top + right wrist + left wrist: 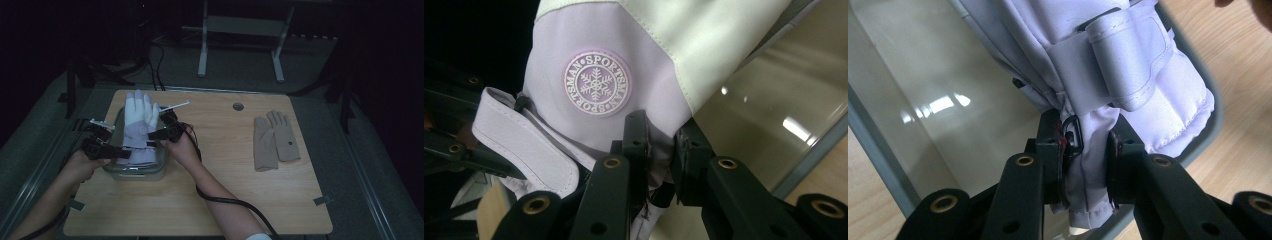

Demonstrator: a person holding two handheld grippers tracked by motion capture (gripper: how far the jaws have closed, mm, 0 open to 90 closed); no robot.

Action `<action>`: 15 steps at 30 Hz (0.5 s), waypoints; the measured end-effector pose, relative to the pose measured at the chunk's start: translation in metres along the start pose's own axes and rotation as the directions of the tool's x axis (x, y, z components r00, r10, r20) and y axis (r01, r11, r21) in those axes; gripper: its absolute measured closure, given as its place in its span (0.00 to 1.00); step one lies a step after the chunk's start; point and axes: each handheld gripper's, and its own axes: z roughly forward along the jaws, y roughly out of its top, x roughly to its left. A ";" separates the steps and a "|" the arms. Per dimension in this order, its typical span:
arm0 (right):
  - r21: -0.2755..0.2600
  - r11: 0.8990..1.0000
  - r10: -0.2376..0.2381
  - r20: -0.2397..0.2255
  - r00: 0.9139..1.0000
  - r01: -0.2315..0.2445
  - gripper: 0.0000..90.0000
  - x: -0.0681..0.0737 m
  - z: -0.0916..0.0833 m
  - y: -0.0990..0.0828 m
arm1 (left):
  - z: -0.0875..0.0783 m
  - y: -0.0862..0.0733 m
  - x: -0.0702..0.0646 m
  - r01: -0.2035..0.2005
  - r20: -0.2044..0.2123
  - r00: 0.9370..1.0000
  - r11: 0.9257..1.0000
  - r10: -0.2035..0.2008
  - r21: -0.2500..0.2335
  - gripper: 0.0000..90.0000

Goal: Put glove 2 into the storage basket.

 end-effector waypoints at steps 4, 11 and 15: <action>0.046 0.999 0.000 0.020 1.000 -0.001 0.87 -0.001 0.008 -0.004 | 0.008 -0.004 0.003 0.020 0.006 1.000 0.999 -0.020 0.033 0.81; 0.115 0.993 -0.009 0.052 0.999 0.003 0.87 0.000 0.018 -0.008 | 0.017 -0.005 0.006 0.043 0.004 0.999 0.995 -0.043 0.087 0.80; 0.132 0.991 -0.004 0.060 0.998 -0.004 0.87 0.000 0.021 -0.008 | 0.019 -0.003 0.005 0.032 -0.001 0.999 0.993 -0.032 0.116 0.79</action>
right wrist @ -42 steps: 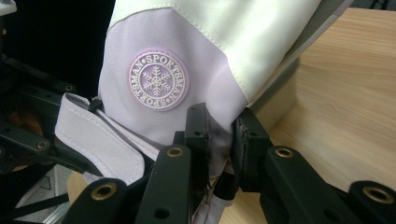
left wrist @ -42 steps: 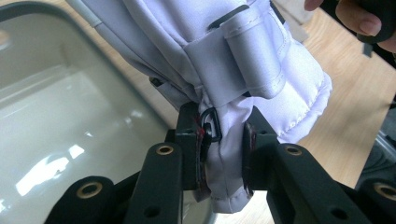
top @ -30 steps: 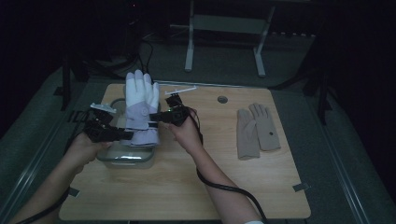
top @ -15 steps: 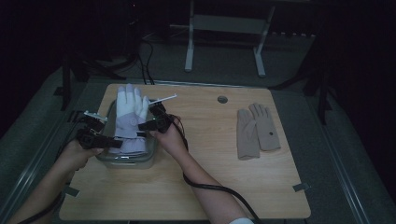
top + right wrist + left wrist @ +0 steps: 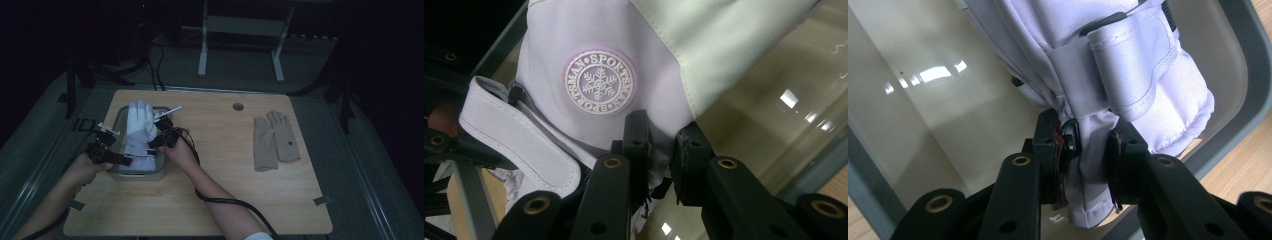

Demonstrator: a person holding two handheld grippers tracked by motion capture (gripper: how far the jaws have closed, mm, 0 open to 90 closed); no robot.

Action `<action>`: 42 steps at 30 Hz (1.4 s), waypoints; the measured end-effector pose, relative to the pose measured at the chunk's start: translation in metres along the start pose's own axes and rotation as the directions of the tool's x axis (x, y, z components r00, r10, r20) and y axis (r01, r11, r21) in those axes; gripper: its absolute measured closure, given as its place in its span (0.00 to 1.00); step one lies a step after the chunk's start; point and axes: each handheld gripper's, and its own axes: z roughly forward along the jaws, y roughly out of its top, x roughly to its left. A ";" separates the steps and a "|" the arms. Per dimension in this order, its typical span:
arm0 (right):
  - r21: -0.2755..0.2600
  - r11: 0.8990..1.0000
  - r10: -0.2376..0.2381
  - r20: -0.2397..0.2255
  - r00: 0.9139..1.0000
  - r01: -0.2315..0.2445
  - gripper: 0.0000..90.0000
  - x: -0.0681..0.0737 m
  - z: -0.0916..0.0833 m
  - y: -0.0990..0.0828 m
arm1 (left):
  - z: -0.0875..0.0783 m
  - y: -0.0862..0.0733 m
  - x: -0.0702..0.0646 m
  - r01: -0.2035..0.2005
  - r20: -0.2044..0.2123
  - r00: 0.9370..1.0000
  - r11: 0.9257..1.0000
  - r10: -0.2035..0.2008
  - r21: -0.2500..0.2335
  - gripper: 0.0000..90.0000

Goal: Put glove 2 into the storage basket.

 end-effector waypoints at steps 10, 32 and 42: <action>0.029 1.000 -0.013 0.026 1.000 0.012 0.83 0.002 0.003 0.001 | 0.005 0.005 -0.006 -0.021 -0.052 0.998 0.998 0.024 0.063 0.68; -0.061 0.985 -0.159 0.012 0.987 0.160 0.23 0.001 -0.047 0.005 | -0.009 0.000 -0.020 -0.030 -0.136 0.990 0.999 0.025 -0.035 0.50; -0.089 0.973 -0.213 0.010 0.977 0.213 0.22 -0.004 -0.061 -0.005 | -0.017 0.001 -0.040 -0.041 -0.104 0.994 0.992 0.028 -0.121 0.54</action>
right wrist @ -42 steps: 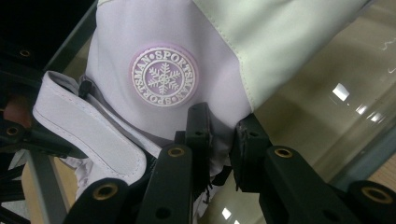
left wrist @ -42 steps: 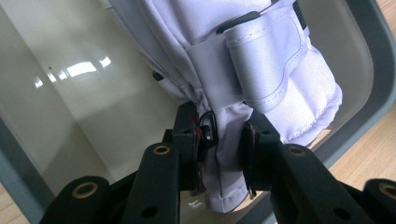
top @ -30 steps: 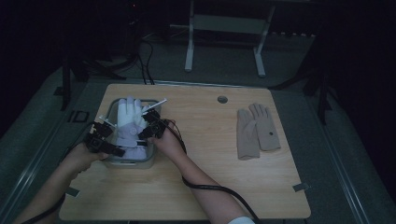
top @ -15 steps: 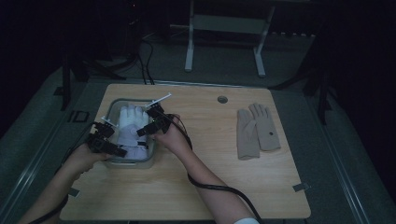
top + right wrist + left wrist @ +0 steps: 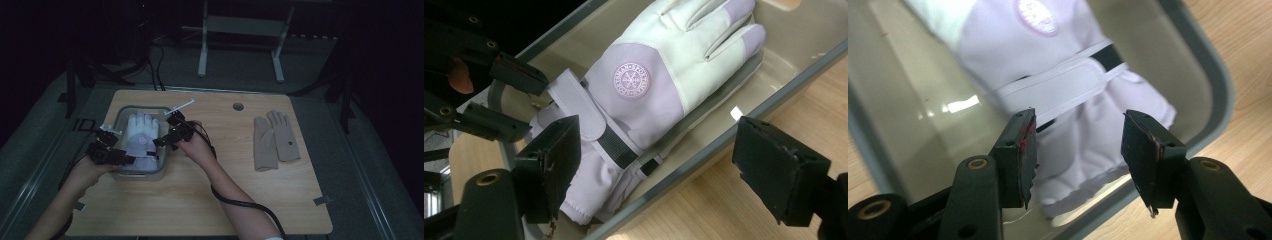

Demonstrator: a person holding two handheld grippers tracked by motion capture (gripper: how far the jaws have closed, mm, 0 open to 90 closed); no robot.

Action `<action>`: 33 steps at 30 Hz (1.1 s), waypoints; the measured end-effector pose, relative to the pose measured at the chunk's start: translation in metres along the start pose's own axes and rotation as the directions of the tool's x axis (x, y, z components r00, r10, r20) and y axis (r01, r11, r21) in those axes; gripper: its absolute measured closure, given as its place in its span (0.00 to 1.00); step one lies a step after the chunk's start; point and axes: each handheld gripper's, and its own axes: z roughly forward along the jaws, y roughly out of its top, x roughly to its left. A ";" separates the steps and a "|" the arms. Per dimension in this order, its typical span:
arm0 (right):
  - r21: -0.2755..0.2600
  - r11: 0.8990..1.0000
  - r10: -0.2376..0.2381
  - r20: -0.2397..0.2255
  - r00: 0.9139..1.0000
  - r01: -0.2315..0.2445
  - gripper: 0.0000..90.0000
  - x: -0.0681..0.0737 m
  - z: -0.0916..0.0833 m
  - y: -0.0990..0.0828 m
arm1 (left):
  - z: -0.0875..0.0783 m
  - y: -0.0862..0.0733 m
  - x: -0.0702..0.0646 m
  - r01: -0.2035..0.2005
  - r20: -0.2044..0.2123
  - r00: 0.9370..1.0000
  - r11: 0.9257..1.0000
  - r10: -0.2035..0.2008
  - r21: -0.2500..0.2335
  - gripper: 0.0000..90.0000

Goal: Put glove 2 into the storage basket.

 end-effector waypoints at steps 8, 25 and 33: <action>-0.040 0.999 -0.033 0.023 0.999 0.034 0.22 -0.001 -0.019 -0.003 | 0.003 0.010 -0.021 -0.042 0.030 0.999 0.998 0.043 -0.052 0.55; -0.053 0.997 -0.048 0.103 0.993 0.054 0.19 -0.030 -0.078 -0.042 | 0.023 0.029 -0.089 -0.132 0.104 0.983 0.975 0.152 -0.180 0.53; -0.064 0.997 -0.032 0.148 0.989 0.042 0.18 -0.045 -0.104 -0.062 | 0.038 0.033 -0.113 -0.163 0.146 0.970 0.966 0.194 -0.201 0.28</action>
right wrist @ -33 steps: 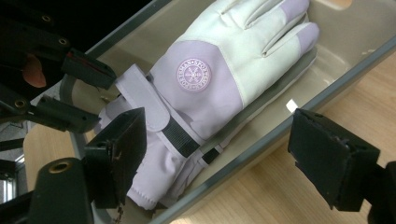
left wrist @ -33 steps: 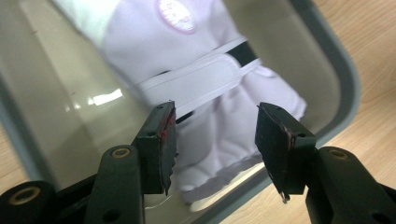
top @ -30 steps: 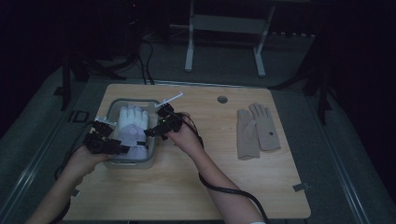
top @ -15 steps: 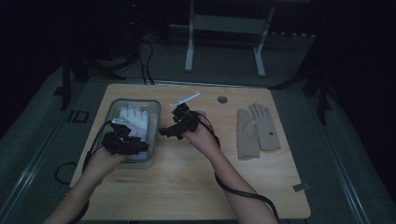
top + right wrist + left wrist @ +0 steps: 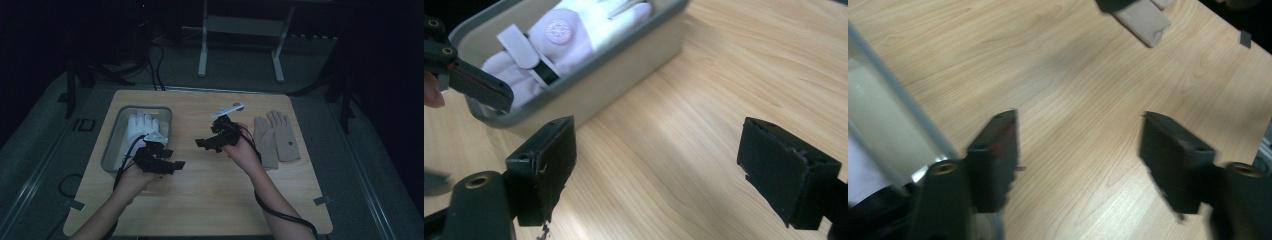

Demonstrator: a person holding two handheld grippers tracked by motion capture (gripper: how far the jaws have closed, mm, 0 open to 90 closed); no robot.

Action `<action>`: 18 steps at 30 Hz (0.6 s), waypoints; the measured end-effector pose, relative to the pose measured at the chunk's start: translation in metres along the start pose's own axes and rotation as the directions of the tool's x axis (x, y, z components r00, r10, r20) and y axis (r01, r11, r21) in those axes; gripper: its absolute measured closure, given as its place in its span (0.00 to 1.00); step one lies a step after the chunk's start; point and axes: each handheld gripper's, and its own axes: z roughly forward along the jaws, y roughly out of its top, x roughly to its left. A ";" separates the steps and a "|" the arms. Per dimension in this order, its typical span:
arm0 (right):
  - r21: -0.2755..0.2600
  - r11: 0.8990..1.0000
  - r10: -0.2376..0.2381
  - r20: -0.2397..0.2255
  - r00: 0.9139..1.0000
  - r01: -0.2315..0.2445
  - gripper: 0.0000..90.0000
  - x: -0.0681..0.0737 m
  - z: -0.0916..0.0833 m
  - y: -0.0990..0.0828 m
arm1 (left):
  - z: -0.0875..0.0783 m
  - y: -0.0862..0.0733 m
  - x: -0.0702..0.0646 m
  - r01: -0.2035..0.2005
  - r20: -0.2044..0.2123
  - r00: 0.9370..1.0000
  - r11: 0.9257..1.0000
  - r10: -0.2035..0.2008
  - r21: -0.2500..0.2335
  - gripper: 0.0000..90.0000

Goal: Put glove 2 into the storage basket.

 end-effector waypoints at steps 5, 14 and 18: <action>-0.008 1.000 0.013 0.035 0.999 -0.013 0.16 -0.017 -0.020 -0.019 | 0.017 0.000 -0.013 -0.042 0.021 0.999 0.999 0.042 -0.019 0.20; -0.015 1.000 0.007 0.029 1.000 -0.006 0.16 -0.037 -0.035 -0.045 | 0.051 -0.009 -0.025 -0.048 0.077 0.996 0.998 0.051 -0.044 0.06; -0.026 1.000 0.009 0.033 0.999 -0.008 0.15 -0.043 -0.040 -0.053 | 0.067 -0.016 -0.032 -0.089 0.086 0.992 0.996 0.090 -0.017 0.02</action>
